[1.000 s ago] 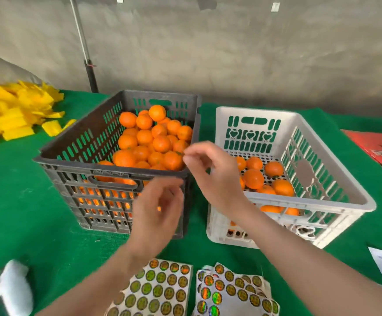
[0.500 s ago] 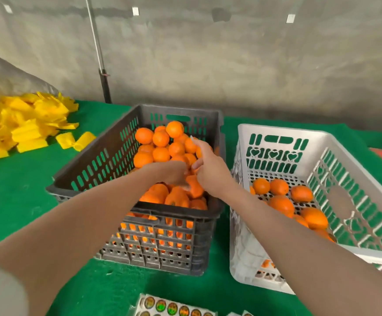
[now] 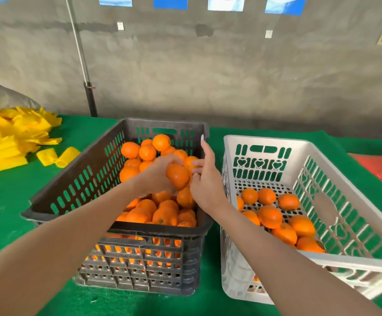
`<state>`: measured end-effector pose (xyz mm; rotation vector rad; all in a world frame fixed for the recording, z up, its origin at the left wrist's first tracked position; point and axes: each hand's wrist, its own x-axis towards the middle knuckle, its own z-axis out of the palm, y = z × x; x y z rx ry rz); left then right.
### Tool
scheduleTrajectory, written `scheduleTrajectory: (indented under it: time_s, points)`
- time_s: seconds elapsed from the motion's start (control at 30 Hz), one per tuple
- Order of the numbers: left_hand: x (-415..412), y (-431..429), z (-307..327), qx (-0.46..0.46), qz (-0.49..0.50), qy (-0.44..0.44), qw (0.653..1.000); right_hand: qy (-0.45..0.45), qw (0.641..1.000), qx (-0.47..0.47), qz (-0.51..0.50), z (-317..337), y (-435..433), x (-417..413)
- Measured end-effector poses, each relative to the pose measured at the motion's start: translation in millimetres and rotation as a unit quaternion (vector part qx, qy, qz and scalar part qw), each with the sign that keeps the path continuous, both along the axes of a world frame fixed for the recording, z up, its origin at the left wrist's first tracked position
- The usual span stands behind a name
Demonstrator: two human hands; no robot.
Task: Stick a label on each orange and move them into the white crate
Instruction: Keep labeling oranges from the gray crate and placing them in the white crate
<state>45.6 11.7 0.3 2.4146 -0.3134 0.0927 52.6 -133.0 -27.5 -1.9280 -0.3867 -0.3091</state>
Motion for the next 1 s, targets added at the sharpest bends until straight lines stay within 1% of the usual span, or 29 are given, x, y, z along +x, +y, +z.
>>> scheduleTrajectory:
  time_s: [0.07,0.17,0.23,0.3,0.37,0.4,0.43,0.47,0.5,0.53,0.57,0.6,0.67,0.7,0.77,0.83,0.87,0.93,1.0]
  points:
    - [-8,6,4,-0.039,-0.003,-0.043,0.998,0.004,0.999,0.026,0.023,4,-4,-8]
    - [-32,11,7,-0.084,0.003,-0.141,0.986,0.045,0.990,0.058,0.117,13,-12,-26]
    - [-53,5,6,-0.110,-0.009,-0.179,0.978,0.062,0.980,0.099,0.160,19,-17,-40]
    - [-72,-5,8,-0.139,-0.020,-0.191,0.971,0.050,0.975,0.128,0.175,24,-22,-55]
    - [-87,-16,9,-0.211,-0.012,-0.171,0.962,0.034,0.972,0.161,0.170,25,-31,-70]
    - [-94,-22,10,-0.257,-0.006,-0.144,0.956,0.028,0.969,0.183,0.166,26,-35,-77]
    - [-100,-26,12,-0.306,-0.017,-0.106,0.946,0.022,0.966,0.201,0.161,26,-41,-82]
    - [-105,-30,12,-0.363,-0.048,-0.052,0.929,0.015,0.965,0.213,0.153,25,-46,-88]
    - [-110,-35,12,-0.433,-0.084,0.011,0.897,0.009,0.965,0.217,0.145,25,-51,-93]
    - [-115,-40,12,-0.497,-0.107,0.078,0.858,0.003,0.967,0.217,0.136,24,-56,-99]
    - [-120,-45,11,-0.538,-0.119,0.121,0.826,0.002,0.968,0.213,0.131,23,-61,-104]
    - [-125,-52,9,-0.551,-0.117,0.130,0.816,0.007,0.969,0.209,0.131,22,-67,-110]
    - [-135,-66,5,-0.550,-0.088,0.111,0.823,0.049,0.963,0.222,0.148,21,-79,-122]
    - [-138,-71,2,-0.561,-0.070,0.107,0.818,0.088,0.950,0.254,0.161,21,-86,-128]
    - [-142,-77,-1,-0.601,-0.031,0.121,0.789,0.168,0.907,0.347,0.170,21,-101,-139]
    - [-145,-80,-3,-0.626,0.000,0.142,0.767,0.216,0.872,0.412,0.149,22,-112,-149]
    - [-147,-83,-3,-0.633,0.009,0.154,0.759,0.235,0.862,0.427,0.138,22,-114,-153]
    - [-151,-90,-4,-0.648,0.019,0.177,0.740,0.253,0.857,0.433,0.118,21,-116,-162]
    - [-156,-99,-7,-0.650,0.019,0.195,0.734,0.247,0.867,0.418,0.108,19,-116,-169]
